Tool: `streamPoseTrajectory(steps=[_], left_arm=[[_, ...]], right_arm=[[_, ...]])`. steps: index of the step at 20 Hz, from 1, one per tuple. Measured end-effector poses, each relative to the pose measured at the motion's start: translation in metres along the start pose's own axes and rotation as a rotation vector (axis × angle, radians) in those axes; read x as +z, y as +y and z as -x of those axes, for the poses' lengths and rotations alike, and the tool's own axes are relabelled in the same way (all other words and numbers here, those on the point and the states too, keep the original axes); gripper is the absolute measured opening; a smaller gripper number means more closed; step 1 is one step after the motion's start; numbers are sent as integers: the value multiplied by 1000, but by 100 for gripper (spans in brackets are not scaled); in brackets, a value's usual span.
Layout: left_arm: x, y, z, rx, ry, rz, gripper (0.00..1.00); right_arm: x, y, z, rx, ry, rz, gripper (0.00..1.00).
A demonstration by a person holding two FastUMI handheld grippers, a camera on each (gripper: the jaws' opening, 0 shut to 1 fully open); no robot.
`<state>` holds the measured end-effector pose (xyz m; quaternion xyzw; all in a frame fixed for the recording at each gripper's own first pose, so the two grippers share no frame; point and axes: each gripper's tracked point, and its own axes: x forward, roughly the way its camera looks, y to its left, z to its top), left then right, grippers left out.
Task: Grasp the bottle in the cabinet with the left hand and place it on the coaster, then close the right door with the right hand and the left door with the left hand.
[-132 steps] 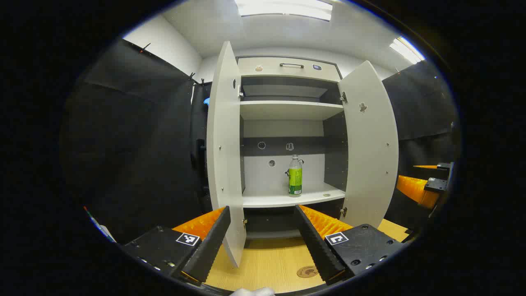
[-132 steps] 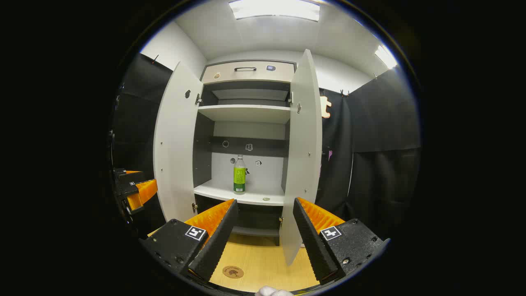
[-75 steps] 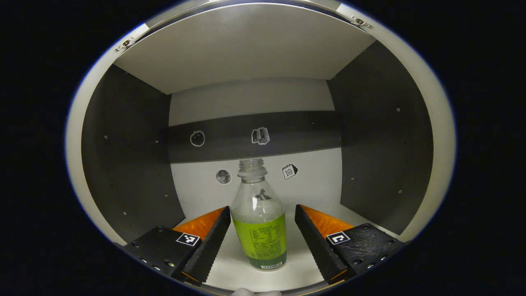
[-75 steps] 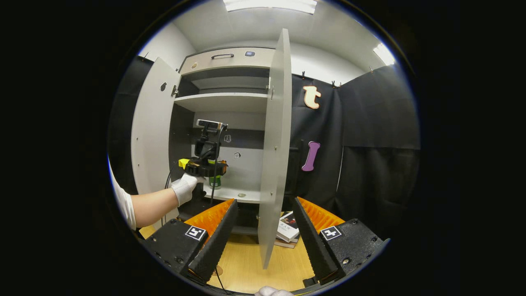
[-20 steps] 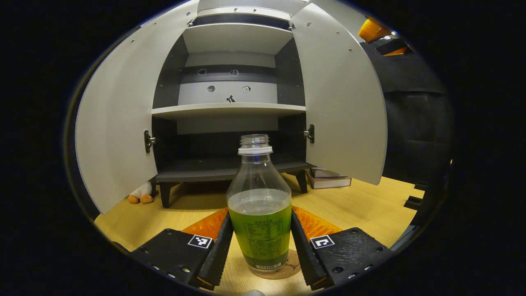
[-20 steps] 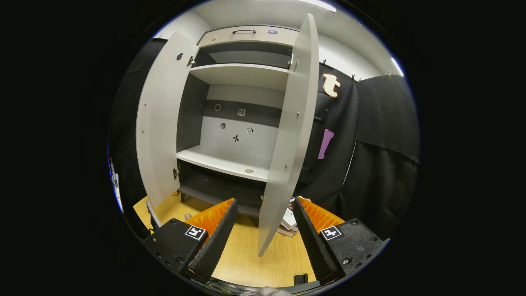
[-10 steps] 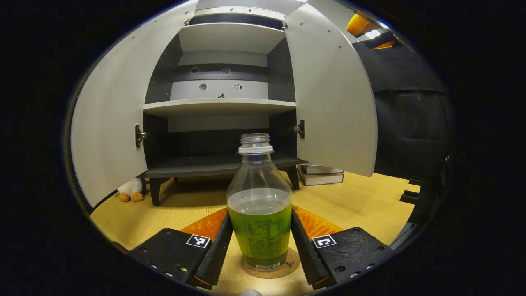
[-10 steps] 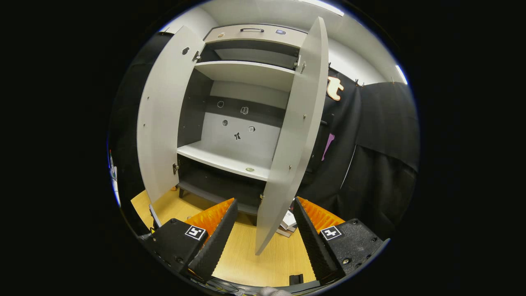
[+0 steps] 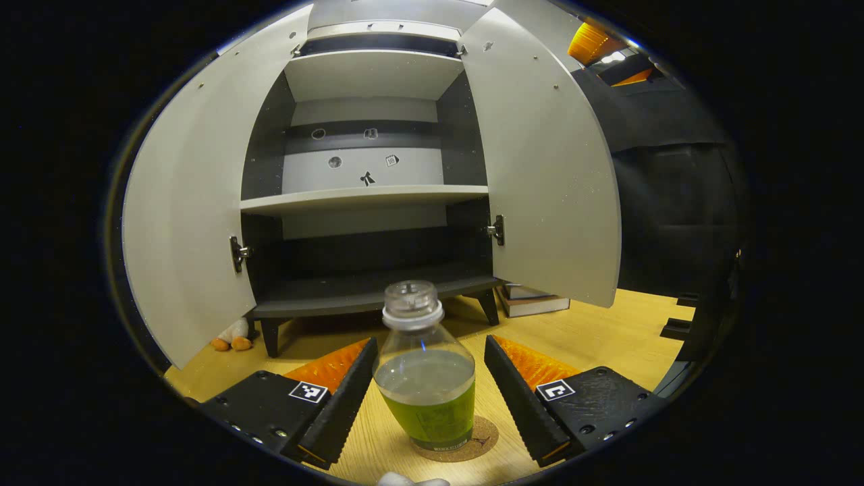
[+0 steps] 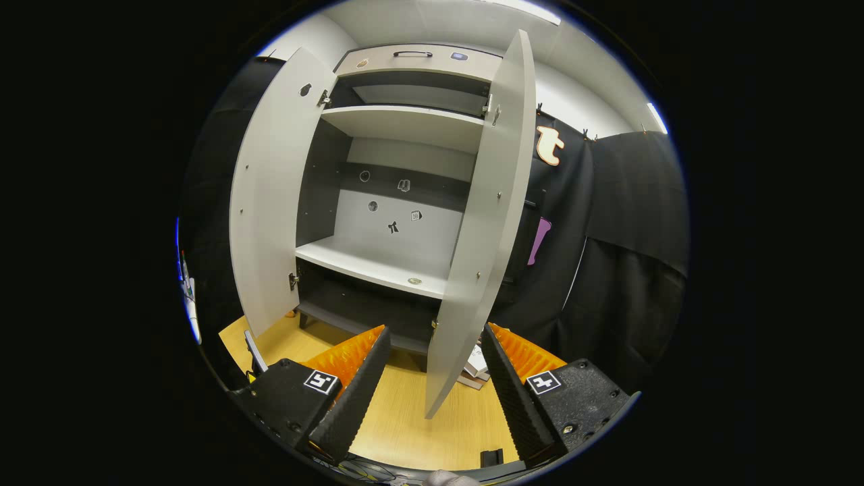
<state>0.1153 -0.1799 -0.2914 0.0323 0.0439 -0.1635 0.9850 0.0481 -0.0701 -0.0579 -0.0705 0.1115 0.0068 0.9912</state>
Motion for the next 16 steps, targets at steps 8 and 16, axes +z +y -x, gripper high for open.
streamPoseTrajectory(steps=[8,16], left_arm=[[110,19,18,47,-56,70,96],[220,97,83,192,-118,78,96]], right_arm=[[15,-2,13,-16,-68,-84,84],[36,-5,31,-30,-153,-153,84]])
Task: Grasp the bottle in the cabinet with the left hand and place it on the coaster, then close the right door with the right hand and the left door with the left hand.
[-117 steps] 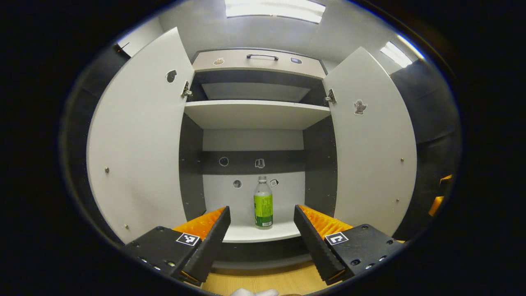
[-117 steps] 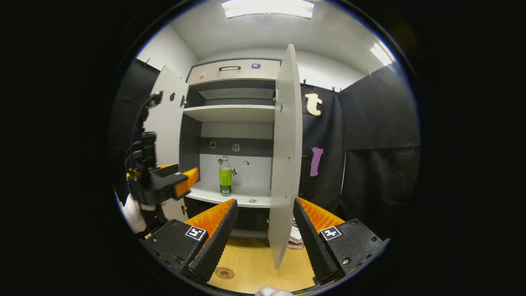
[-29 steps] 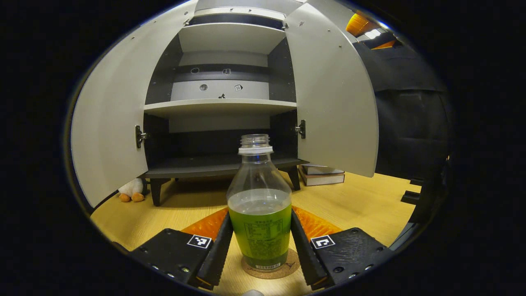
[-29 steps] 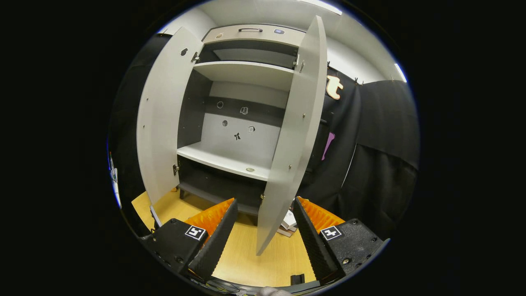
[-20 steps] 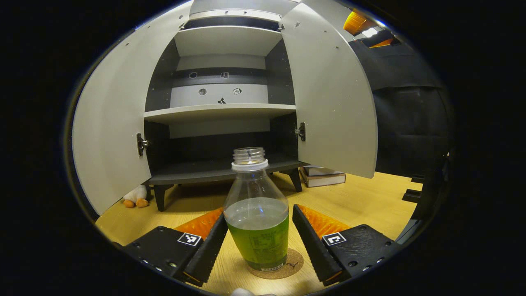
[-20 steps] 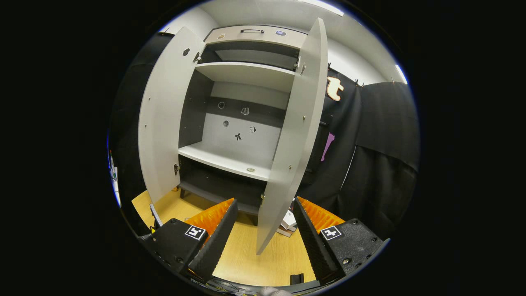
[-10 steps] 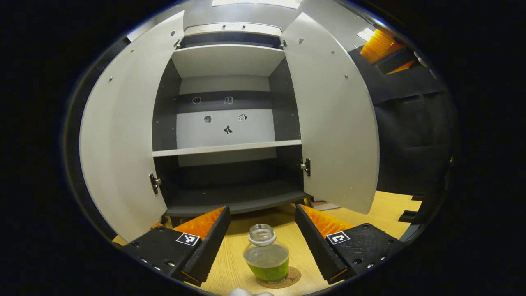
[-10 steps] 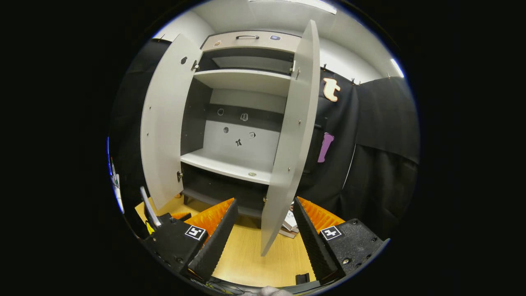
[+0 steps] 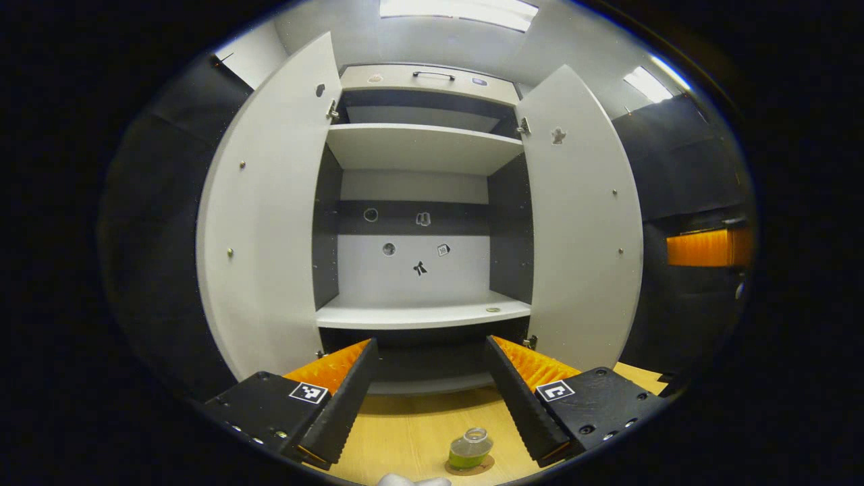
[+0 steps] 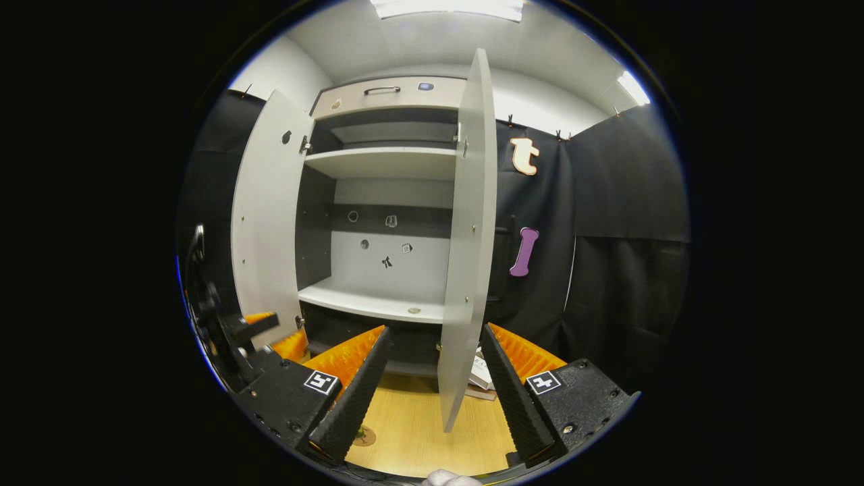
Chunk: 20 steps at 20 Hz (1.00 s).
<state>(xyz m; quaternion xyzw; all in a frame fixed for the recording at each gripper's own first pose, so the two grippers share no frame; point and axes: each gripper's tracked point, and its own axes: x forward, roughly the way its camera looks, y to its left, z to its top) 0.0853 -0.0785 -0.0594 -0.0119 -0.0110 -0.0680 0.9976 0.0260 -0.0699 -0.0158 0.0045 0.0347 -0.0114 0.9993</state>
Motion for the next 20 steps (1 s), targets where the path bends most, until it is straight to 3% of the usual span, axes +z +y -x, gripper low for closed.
streamPoseTrajectory(steps=[7,10,17,20], left_arm=[[31,107,78,180,-5,-67,96],[29,129,108,222,26,-63,95],[39,113,123,282,29,-59,95],[50,96,116,305,12,-71,95]], right_arm=[[-13,-12,13,-58,-4,-19,83],[-20,-31,11,-92,12,-20,83],[18,-126,-41,-167,-27,-66,83],[36,-158,-76,-145,-28,-108,83]])
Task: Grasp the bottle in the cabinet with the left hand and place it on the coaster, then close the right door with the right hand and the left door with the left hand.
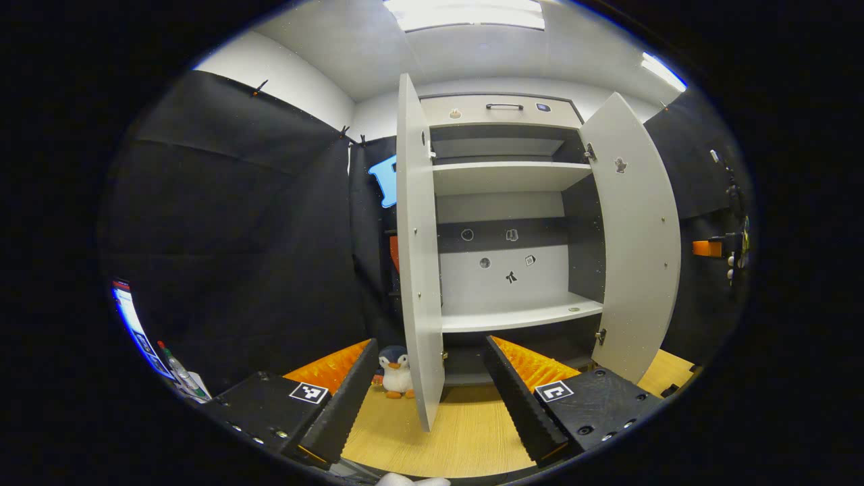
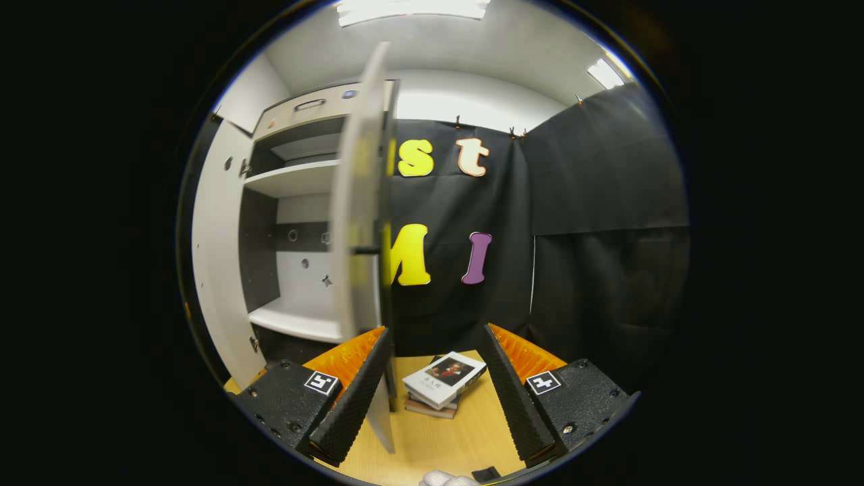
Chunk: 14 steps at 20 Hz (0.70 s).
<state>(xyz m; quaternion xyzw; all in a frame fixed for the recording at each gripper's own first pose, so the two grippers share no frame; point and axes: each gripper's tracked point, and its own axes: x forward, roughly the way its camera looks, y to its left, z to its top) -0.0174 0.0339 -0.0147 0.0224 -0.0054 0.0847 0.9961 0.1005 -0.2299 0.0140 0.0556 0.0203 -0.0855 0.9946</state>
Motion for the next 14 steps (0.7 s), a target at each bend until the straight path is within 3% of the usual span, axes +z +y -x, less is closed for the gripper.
streamPoseTrajectory(steps=[6,14], left_arm=[[7,-28,2,67,2,20,96],[5,-46,15,177,37,23,96]], right_arm=[[22,14,-54,176,-7,-3,83],[19,44,-61,393,57,49,81]])
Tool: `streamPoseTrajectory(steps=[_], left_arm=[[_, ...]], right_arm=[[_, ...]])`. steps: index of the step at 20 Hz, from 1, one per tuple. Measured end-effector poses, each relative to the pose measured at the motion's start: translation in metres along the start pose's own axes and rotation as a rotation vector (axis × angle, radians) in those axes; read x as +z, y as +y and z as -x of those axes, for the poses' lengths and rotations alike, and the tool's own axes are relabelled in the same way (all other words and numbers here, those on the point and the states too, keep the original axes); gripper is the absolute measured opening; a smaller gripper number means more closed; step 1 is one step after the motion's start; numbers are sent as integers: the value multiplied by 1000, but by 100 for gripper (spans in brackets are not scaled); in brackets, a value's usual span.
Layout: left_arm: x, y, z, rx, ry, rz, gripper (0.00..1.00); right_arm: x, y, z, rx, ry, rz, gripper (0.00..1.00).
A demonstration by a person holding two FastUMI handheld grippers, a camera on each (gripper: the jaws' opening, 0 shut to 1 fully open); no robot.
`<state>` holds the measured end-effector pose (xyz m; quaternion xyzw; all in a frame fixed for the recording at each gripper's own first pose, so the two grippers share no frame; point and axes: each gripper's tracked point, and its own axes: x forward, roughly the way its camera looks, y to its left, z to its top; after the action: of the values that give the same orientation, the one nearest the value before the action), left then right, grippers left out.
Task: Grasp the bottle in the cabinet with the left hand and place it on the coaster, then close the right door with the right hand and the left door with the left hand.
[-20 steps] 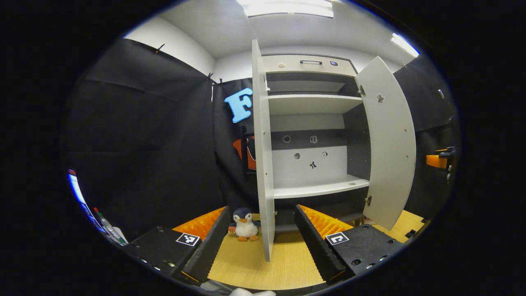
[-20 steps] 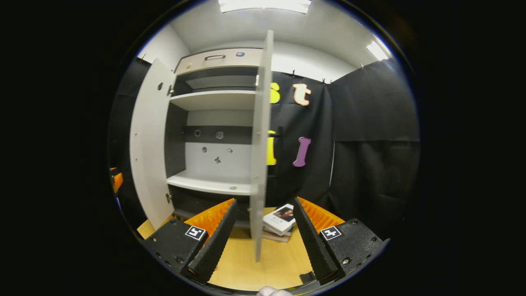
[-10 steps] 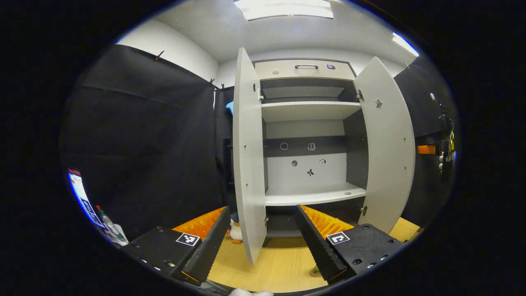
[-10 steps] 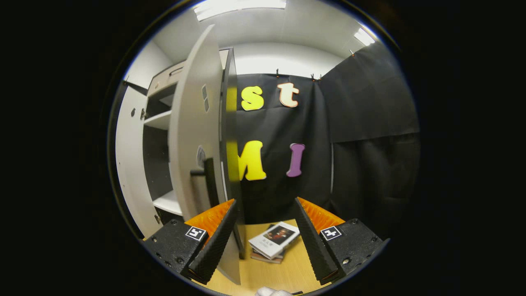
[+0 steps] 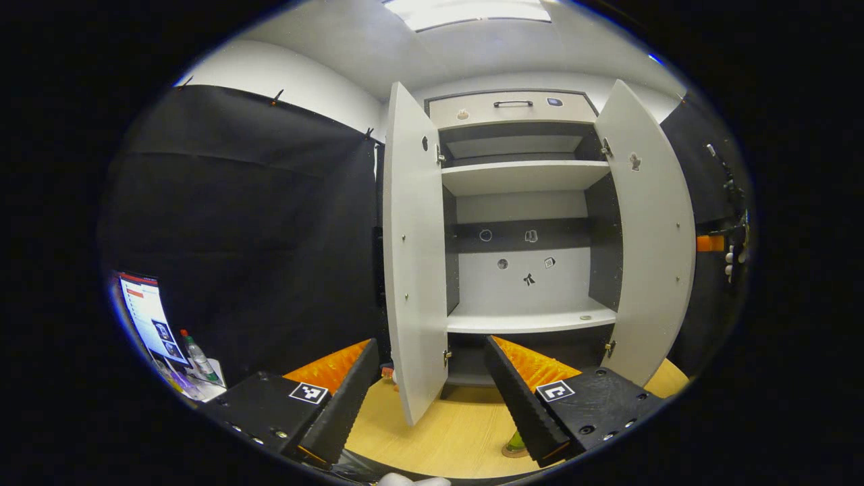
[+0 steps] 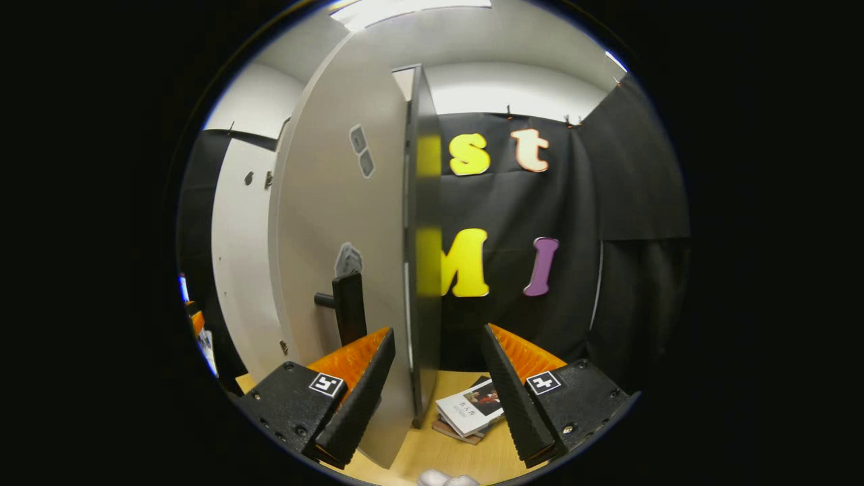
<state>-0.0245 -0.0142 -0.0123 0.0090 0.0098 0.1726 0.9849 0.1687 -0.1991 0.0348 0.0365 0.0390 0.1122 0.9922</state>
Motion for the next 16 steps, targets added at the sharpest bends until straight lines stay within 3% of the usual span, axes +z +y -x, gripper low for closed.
streamPoseTrajectory(steps=[3,9,16], left_arm=[[2,-8,2,3,3,-8,96],[8,-10,0,-23,-19,-32,96],[8,-4,-29,-117,-37,-28,96]], right_arm=[[-2,29,-6,75,16,-16,81],[-5,78,-21,93,21,-18,81],[-8,145,-37,112,6,-40,81]])
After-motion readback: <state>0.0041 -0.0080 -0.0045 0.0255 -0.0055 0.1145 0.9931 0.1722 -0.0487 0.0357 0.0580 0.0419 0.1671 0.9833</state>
